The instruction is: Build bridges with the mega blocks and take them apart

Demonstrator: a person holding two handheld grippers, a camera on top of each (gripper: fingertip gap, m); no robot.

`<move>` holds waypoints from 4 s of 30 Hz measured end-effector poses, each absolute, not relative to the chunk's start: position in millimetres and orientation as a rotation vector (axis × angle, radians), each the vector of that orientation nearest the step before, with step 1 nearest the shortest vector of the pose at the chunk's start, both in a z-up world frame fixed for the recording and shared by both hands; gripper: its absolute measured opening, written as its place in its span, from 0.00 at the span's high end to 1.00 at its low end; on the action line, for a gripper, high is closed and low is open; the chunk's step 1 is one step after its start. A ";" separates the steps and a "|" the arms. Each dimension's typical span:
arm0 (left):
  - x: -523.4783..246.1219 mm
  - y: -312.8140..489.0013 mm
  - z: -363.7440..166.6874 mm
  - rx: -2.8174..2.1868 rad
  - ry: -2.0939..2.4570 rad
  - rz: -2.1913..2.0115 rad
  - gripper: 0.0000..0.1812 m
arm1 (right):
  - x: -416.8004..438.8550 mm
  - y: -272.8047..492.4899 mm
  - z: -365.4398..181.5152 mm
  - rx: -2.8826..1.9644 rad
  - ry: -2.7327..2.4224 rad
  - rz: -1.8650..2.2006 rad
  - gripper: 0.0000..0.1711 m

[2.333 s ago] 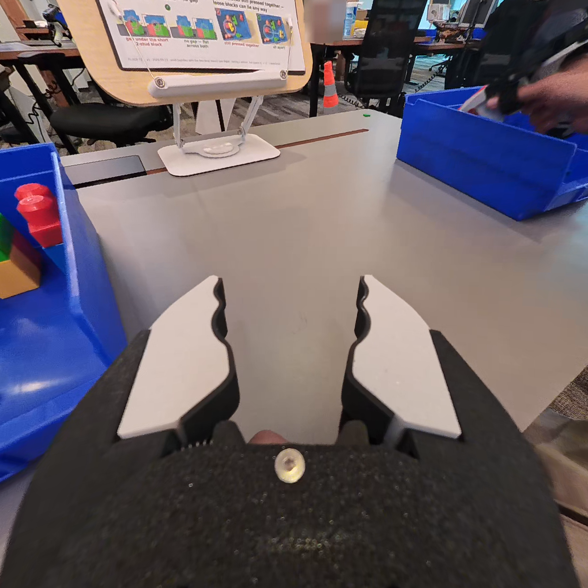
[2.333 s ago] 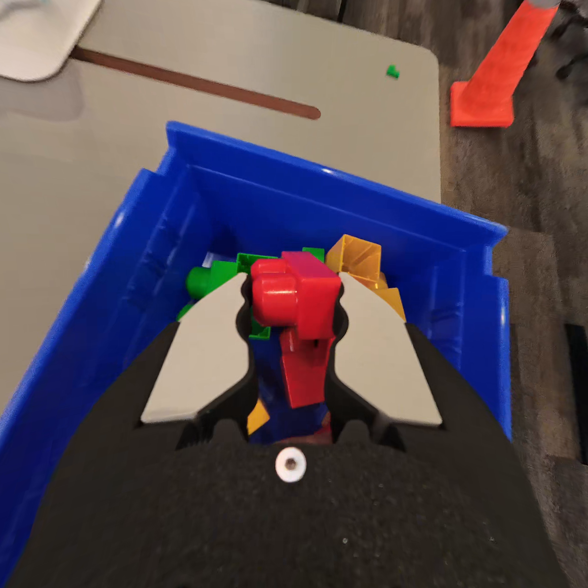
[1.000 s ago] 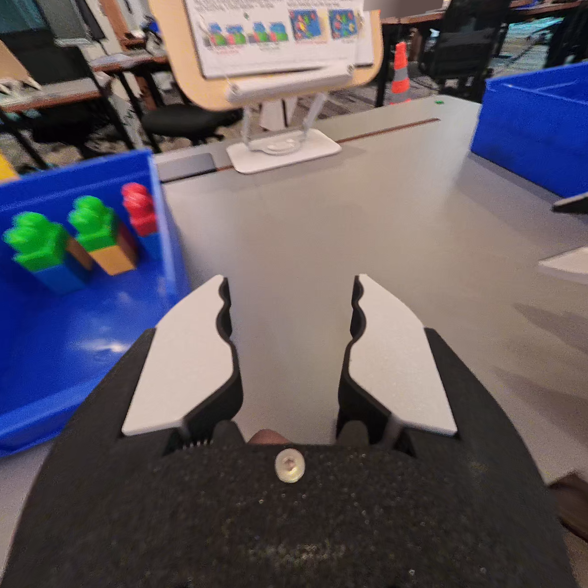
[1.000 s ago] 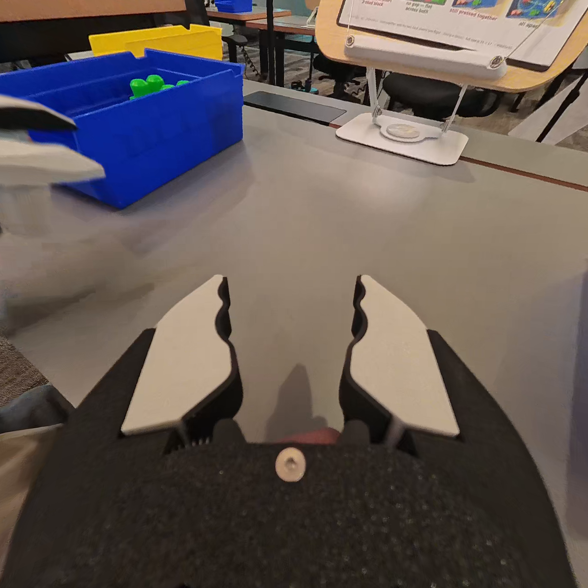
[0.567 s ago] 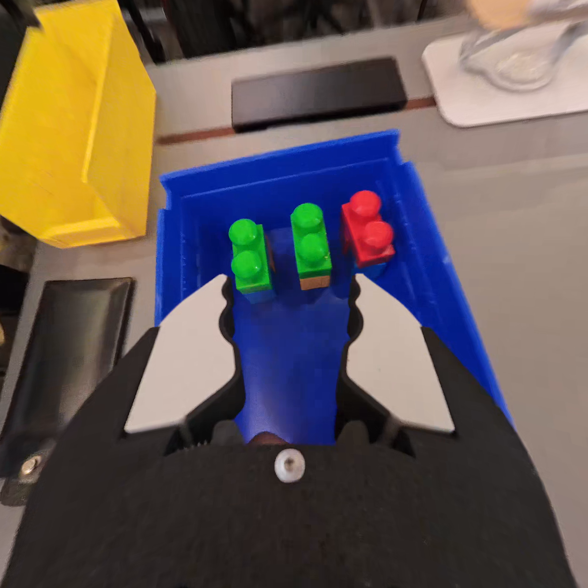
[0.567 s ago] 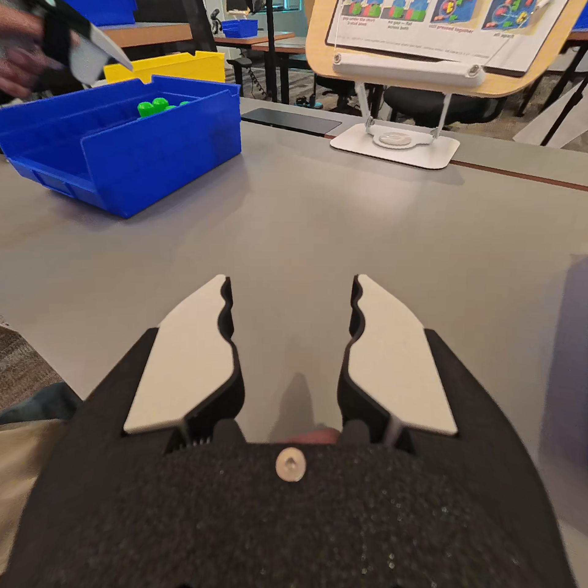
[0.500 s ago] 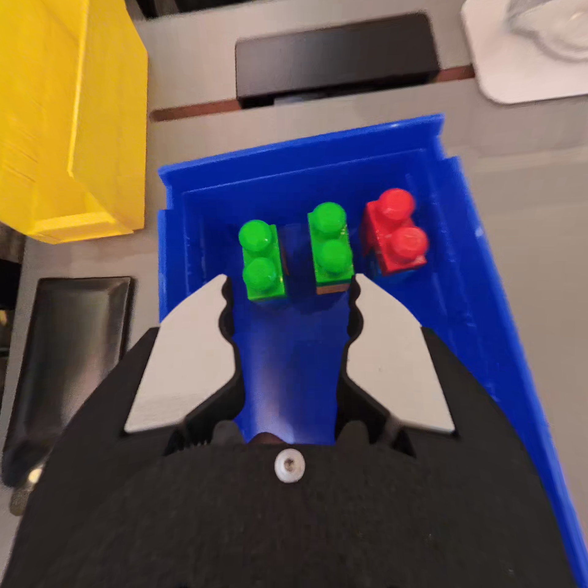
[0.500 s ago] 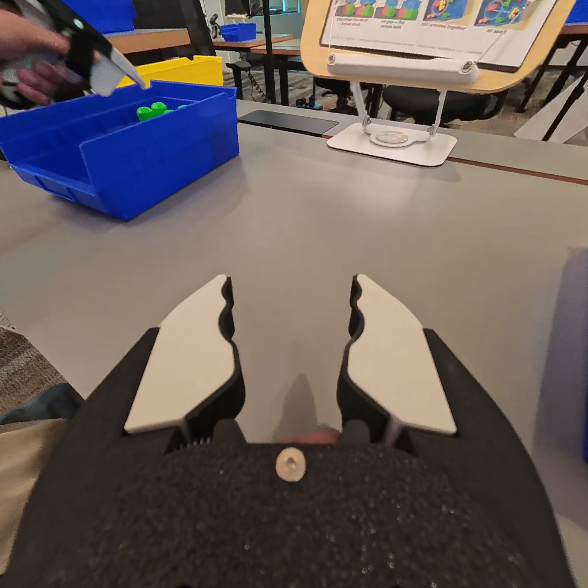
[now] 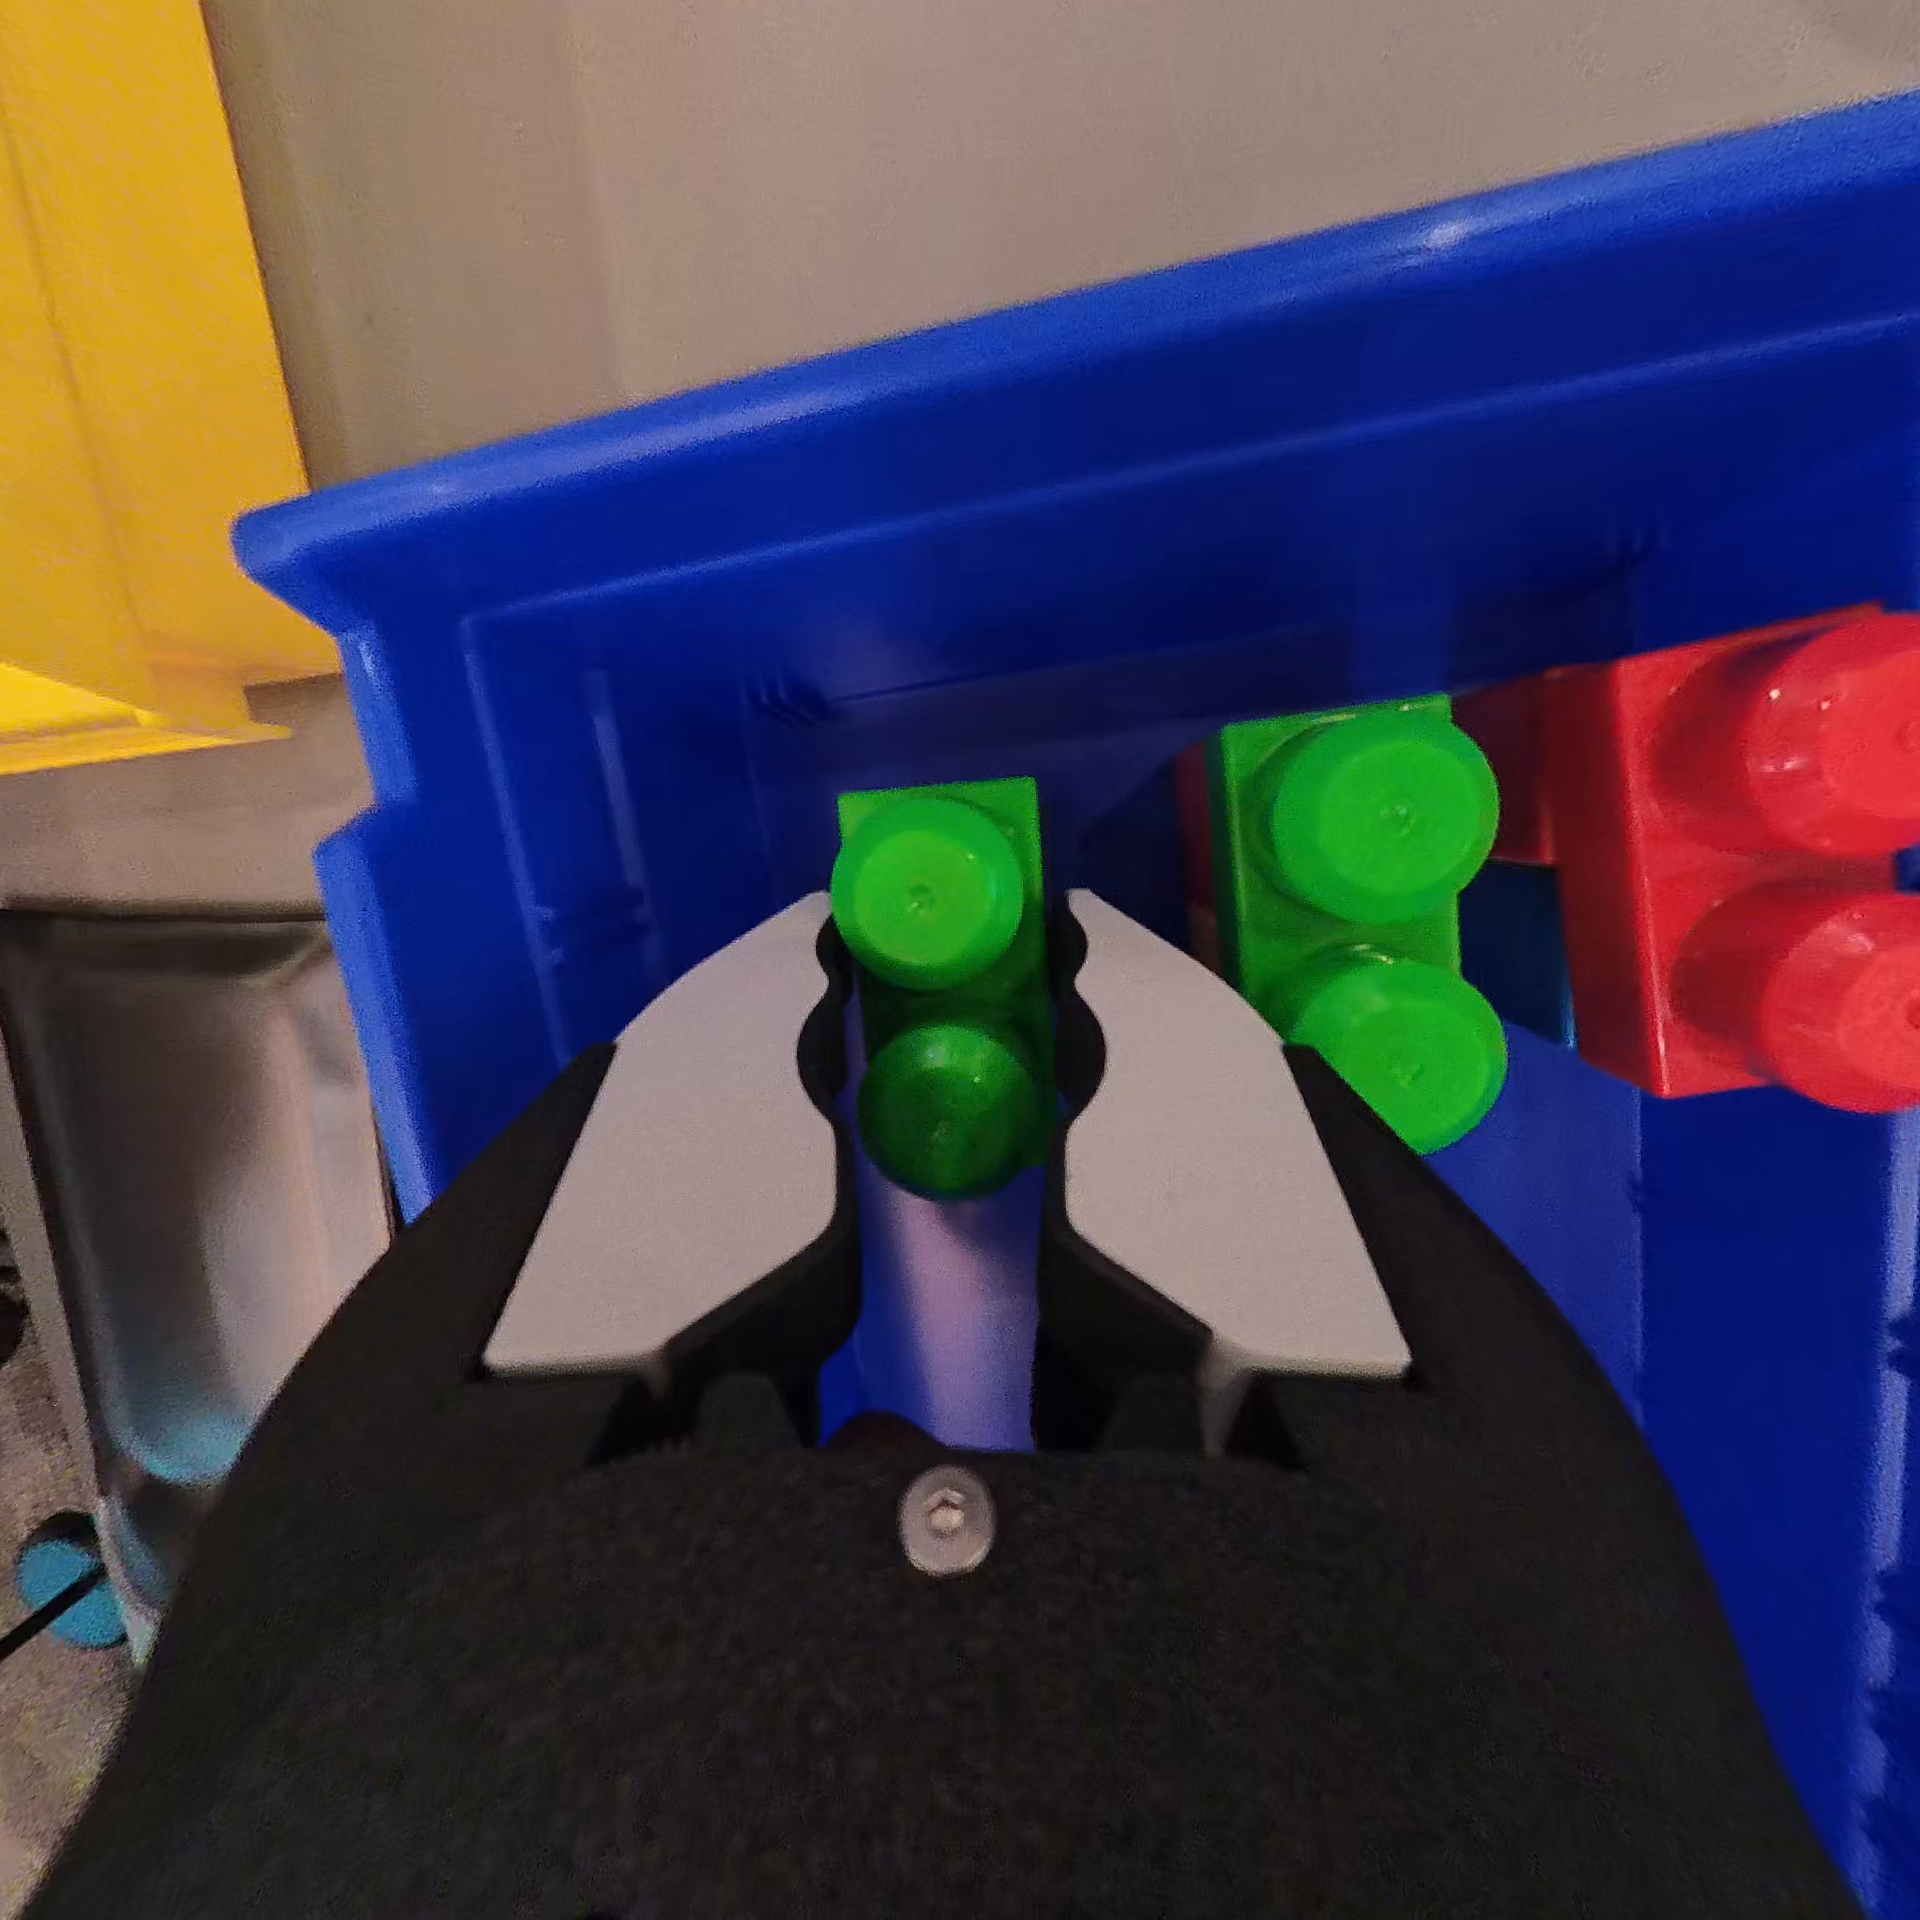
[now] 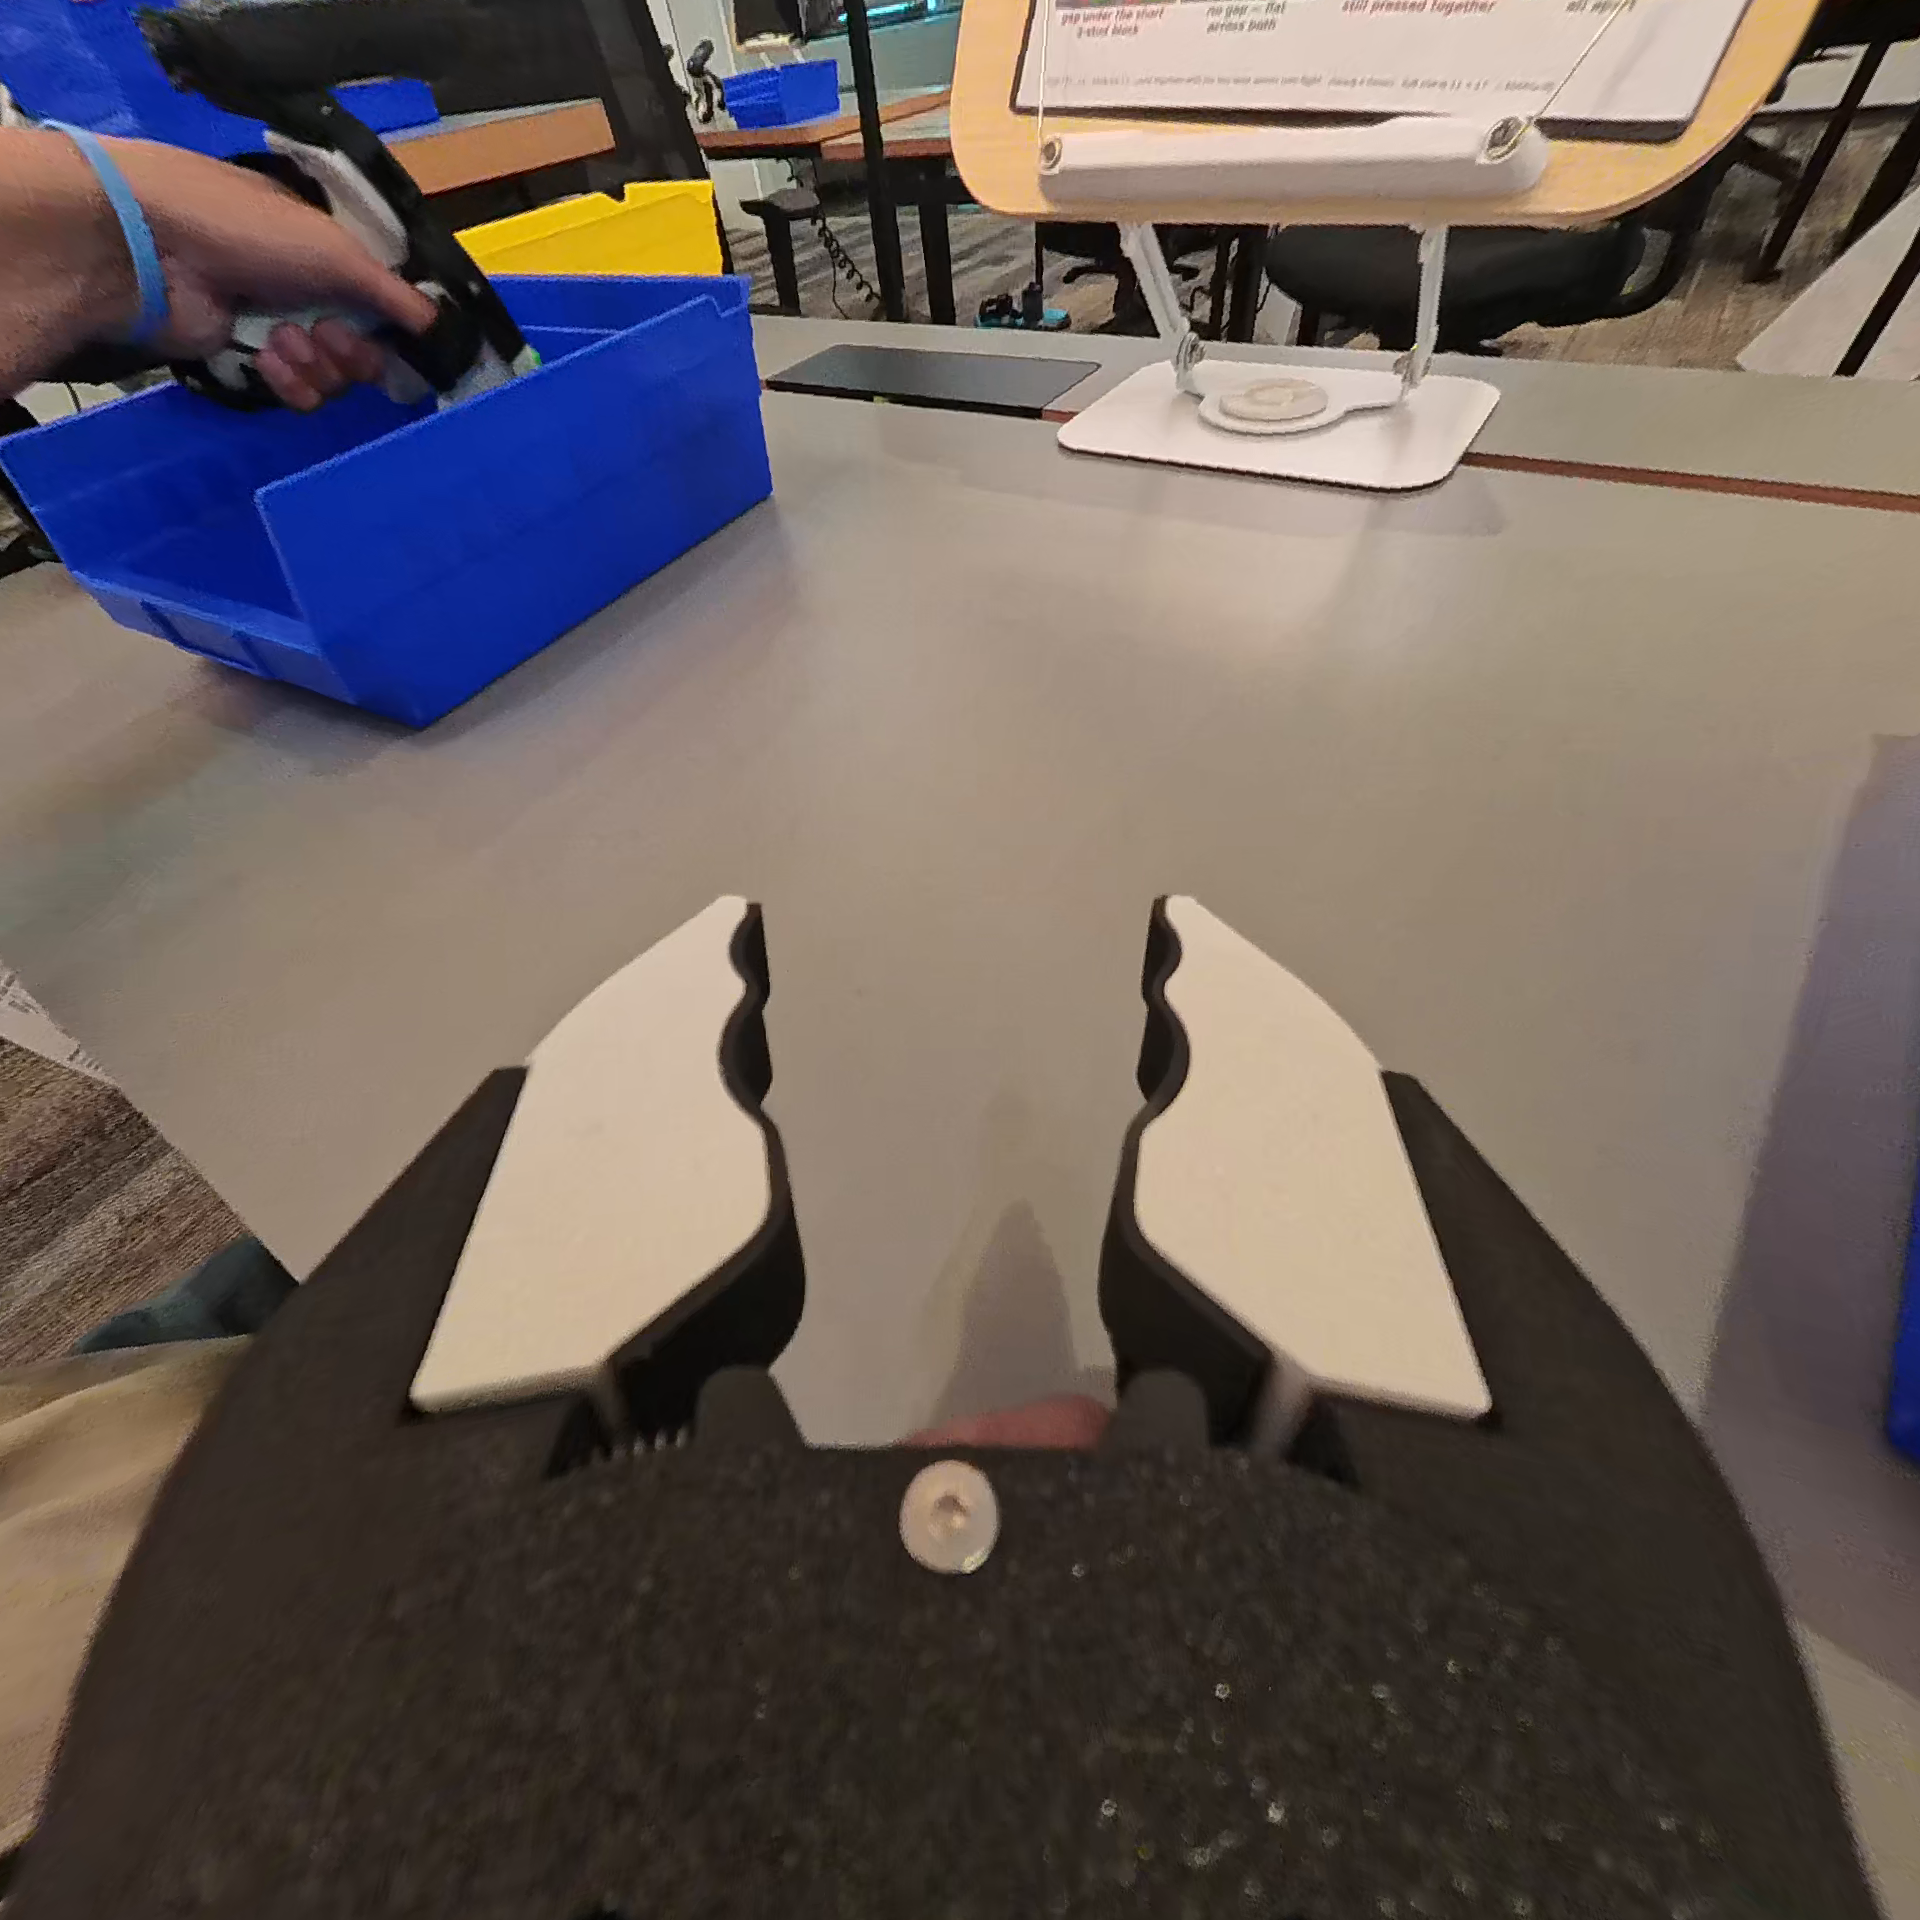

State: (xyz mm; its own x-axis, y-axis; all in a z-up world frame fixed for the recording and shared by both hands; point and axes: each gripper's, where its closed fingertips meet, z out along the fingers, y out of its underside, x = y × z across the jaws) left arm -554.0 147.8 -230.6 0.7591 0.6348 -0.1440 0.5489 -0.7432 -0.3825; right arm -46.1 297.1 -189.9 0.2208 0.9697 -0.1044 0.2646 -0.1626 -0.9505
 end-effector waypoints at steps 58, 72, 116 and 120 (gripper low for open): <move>-115.2 229.9 -115.3 -1.494 0.218 -0.855 0.81 | -112.8 237.1 -115.5 -1.186 -1.409 2.004 0.79; -171.5 199.6 -100.0 -1.559 0.175 -0.546 0.81 | -63.6 299.5 -109.8 -1.219 -1.356 1.820 0.80; -156.2 184.4 -155.0 -1.800 0.010 0.036 0.81 | 40.8 699.9 -182.5 -2.099 -0.849 0.243 0.62; -162.5 182.6 -151.6 -1.791 -0.009 0.044 0.81 | 34.8 627.1 -111.8 -1.838 -0.864 0.350 0.59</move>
State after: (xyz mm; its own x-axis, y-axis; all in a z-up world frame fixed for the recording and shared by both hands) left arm -162.5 182.6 -151.6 0.9993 0.0297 -0.0248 -0.0177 -0.2187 -0.9756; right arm 34.8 627.1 -111.8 0.6987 0.7001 0.1472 0.4001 -0.2119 -0.8916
